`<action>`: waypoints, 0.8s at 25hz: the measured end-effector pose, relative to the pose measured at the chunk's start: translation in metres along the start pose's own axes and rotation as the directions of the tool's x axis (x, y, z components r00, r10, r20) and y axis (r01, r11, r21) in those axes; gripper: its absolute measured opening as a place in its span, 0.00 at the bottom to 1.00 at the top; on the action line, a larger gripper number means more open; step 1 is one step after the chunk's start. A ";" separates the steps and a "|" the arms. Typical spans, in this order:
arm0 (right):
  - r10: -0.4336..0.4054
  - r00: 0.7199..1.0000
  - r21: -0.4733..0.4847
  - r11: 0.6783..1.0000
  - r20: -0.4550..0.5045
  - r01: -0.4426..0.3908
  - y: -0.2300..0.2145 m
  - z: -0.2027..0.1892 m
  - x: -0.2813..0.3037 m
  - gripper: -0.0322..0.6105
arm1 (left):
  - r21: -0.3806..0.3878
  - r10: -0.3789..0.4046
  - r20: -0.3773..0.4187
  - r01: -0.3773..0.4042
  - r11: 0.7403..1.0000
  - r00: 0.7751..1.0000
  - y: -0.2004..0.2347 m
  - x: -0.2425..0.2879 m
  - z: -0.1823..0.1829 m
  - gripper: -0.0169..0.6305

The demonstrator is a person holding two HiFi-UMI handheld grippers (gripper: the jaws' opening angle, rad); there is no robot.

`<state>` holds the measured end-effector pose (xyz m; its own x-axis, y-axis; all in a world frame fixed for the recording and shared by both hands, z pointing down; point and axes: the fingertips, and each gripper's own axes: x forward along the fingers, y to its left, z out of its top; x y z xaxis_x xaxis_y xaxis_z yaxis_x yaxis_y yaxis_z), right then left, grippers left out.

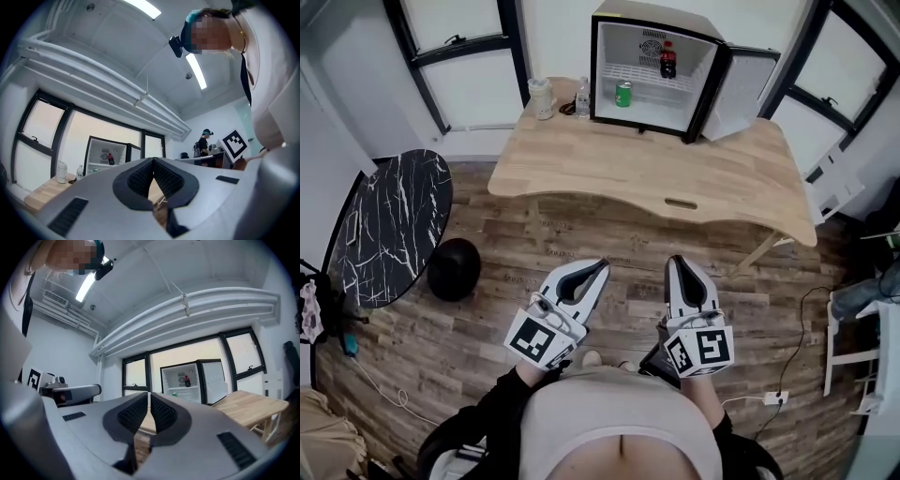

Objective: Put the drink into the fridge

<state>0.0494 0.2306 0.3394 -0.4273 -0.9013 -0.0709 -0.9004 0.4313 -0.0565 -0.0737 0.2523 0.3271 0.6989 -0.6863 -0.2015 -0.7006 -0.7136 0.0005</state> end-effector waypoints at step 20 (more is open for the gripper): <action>-0.007 1.000 -0.001 1.000 -0.006 0.007 -0.010 0.000 -0.023 0.10 | -0.017 -0.001 -0.024 0.000 1.000 1.000 -0.026 0.006 -0.010 0.03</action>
<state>0.0687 0.2472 0.3412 -0.4212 -0.9047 -0.0647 -0.9036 0.4247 -0.0561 -0.0499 0.2655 0.3361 0.7028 -0.6889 -0.1776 -0.6976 -0.7162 0.0174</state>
